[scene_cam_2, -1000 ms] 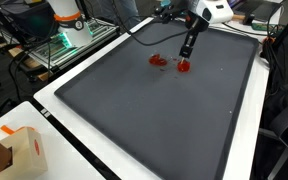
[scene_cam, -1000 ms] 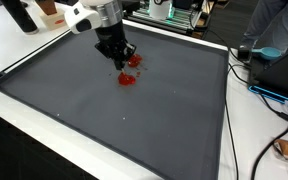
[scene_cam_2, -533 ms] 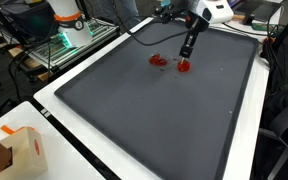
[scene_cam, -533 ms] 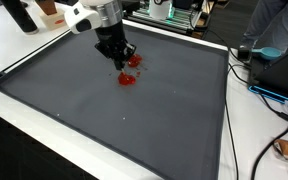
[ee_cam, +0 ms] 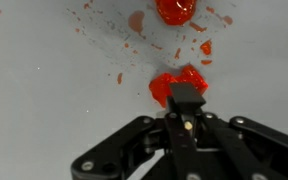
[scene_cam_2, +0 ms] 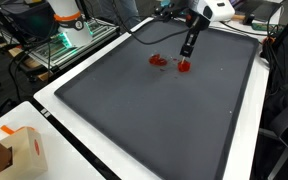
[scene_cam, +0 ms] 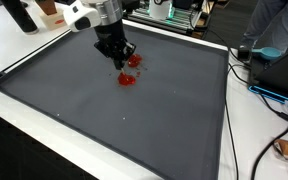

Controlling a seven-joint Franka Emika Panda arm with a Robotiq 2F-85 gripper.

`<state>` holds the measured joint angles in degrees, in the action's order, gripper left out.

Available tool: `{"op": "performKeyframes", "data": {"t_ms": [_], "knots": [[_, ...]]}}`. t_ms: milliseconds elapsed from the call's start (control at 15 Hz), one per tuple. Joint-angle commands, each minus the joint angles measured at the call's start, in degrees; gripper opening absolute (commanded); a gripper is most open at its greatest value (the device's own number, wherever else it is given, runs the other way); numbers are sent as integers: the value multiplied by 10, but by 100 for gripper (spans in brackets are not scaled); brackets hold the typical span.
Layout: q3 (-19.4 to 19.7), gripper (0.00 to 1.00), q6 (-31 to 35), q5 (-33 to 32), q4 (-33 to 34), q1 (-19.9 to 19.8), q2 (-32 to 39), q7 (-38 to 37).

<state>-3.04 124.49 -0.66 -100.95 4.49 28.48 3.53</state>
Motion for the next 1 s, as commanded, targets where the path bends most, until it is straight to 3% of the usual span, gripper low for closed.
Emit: {"op": "performKeyframes", "data": {"t_ms": [0, 933], "knots": [[-6, 3, 6, 9, -20, -9, -27, 7], [-7, 3, -12, 4, -36, -1, -118, -3]]}}
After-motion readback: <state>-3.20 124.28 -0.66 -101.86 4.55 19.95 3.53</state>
